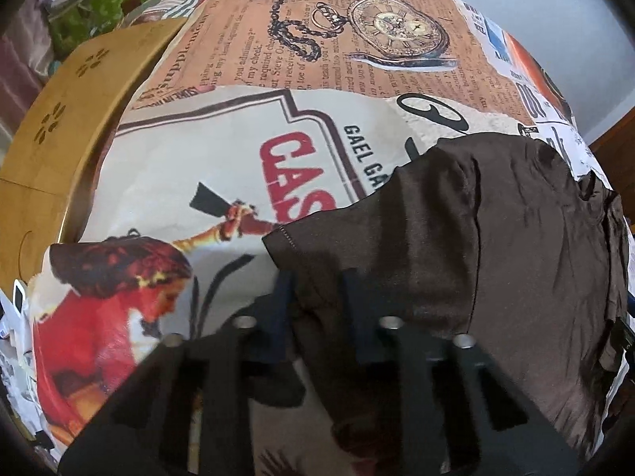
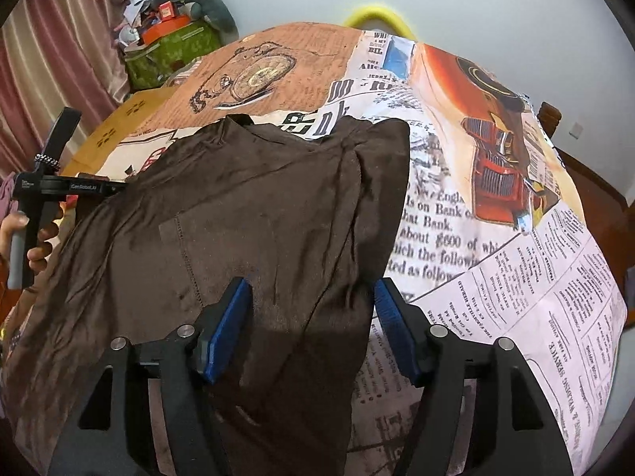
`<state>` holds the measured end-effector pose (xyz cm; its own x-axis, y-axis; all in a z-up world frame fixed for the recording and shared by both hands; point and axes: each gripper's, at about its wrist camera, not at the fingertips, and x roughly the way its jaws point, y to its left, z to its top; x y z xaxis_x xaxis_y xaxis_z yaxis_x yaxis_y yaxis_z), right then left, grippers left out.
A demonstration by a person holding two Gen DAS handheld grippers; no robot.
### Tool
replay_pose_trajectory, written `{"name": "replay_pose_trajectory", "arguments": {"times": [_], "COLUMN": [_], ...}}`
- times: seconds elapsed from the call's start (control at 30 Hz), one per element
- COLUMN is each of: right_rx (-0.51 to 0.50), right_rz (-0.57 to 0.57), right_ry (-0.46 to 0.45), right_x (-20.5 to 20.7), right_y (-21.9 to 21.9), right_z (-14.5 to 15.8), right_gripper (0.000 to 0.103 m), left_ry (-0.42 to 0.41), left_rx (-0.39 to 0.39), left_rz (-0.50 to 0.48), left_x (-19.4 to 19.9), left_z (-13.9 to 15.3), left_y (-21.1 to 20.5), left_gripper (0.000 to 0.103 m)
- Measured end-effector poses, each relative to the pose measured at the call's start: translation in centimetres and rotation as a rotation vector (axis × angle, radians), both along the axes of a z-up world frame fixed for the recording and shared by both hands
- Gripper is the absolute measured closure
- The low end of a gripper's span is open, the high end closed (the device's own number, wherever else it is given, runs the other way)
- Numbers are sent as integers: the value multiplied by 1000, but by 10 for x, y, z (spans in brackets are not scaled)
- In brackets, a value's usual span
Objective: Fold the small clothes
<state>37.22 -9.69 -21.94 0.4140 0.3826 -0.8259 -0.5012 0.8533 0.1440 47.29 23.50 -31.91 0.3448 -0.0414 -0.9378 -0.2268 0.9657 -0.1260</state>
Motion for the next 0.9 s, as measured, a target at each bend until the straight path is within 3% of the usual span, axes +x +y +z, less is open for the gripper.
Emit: {"name": "replay_pose_trajectory", "arguments": {"times": [0.23,0.33,0.5,0.6,0.7,0.9], "right_rx": [11,22,30,31,38,50], "right_rz": [2,-1,-3,-3,-1,3], "right_ry": [-3,1,0,-3,-2,-1], "right_x": [0,0,1,0,0,0], "right_y": [0,-1,-2,-2,-3,-4], "right_z": [-1,-1,-1,-2,-2,-3], "right_gripper": [40,40,40,40,40,40], "left_ry": [-17,-85,-225,-276,-273,-183], "left_rx": [62,126,180,206,192,80], "left_rz": [-19,-38,-99,-153,-208,-315], "left_x": [-3,-9,-16,-16,-12,-2], "left_z": [22,51,110,130,130,98], "left_y": [-13,-23,-55,-82,-108,-149], "left_gripper": [94,94,94,94,94,94]}}
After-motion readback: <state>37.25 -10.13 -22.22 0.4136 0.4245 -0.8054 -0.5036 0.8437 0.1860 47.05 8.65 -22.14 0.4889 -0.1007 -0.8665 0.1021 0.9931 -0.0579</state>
